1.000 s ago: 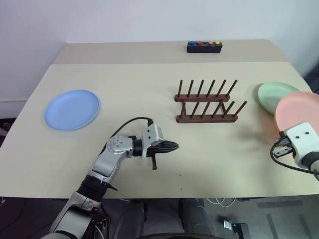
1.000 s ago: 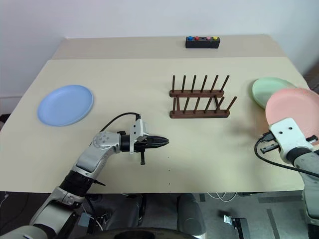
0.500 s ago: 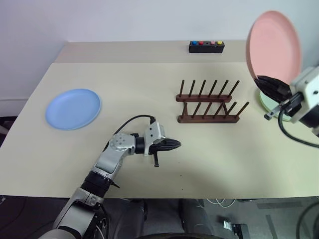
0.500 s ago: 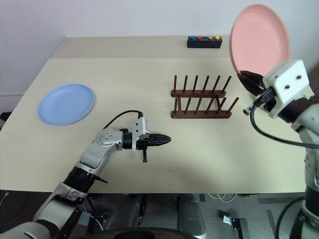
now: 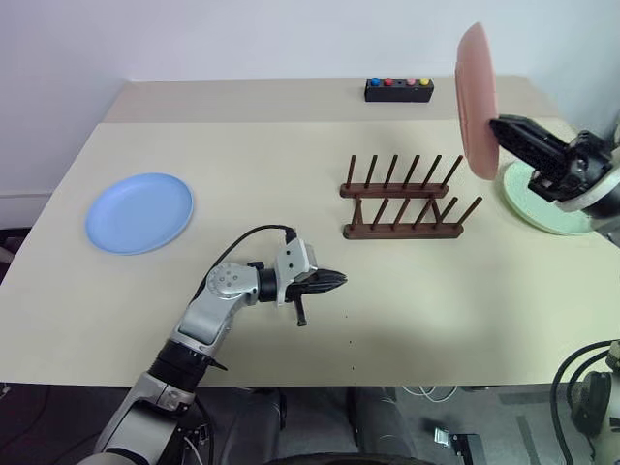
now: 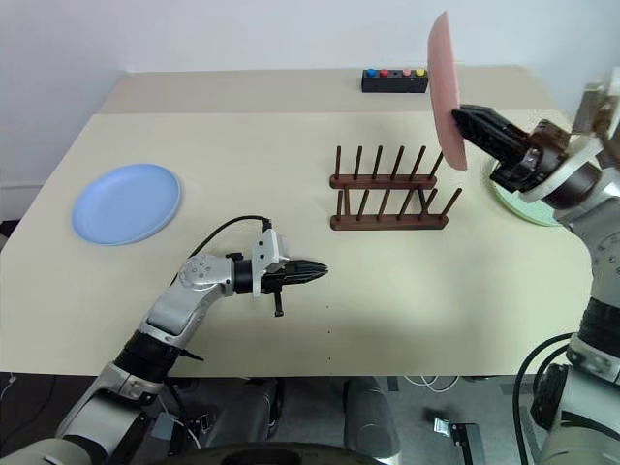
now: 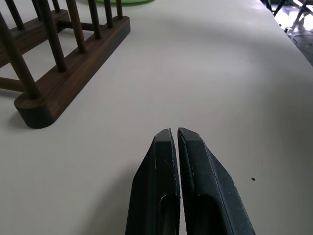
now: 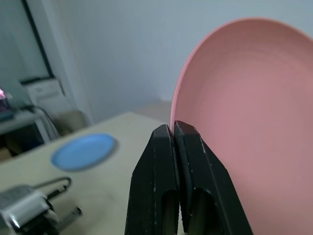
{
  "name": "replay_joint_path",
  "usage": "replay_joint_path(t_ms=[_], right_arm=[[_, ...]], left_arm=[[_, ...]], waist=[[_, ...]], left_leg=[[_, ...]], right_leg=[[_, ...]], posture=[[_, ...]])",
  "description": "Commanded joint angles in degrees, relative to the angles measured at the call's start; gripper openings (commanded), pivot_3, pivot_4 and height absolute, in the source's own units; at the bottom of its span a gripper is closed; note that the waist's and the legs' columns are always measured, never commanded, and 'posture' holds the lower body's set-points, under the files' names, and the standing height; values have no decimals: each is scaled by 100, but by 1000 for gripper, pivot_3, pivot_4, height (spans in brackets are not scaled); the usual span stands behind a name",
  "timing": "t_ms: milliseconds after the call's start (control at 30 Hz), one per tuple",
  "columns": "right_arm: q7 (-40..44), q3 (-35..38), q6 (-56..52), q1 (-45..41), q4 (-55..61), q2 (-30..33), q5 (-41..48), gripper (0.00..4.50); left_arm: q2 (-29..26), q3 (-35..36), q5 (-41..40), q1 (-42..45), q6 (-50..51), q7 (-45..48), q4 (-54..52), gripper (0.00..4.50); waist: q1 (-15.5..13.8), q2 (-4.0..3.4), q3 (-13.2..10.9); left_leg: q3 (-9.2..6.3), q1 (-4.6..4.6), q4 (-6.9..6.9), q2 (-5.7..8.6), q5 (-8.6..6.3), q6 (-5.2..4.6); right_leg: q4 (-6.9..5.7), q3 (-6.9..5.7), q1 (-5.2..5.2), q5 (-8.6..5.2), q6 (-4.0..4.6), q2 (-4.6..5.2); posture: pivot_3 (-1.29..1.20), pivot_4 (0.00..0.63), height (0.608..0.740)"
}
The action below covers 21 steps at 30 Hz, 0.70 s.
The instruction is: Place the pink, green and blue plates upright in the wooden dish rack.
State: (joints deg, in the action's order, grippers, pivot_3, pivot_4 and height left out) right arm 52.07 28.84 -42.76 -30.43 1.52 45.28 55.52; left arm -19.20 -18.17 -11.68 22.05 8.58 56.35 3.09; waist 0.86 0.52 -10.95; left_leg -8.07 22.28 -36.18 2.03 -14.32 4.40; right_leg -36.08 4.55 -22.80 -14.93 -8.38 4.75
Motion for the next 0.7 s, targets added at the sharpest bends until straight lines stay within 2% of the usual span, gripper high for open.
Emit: replay_joint_path(t_ms=[33,700], right_arm=[[90,120,-81,-194,-142,113,197,33],[199,70,-460,-187,-614,99,215,33]], left_arm=[[-27,137,-74,-30,14,-37,-237,140],[-47,85,-67,-10,-26,-4,-158,140]], waist=[[-2,0,0],[-1,-1,0]], left_leg=[[0,0,0,0,0,0],[2,2,0,0,0,0]], right_leg=[[0,0,0,0,0,0],[-1,0,-4,0,0,0]], posture=[[0,150,740],[0,150,740]])
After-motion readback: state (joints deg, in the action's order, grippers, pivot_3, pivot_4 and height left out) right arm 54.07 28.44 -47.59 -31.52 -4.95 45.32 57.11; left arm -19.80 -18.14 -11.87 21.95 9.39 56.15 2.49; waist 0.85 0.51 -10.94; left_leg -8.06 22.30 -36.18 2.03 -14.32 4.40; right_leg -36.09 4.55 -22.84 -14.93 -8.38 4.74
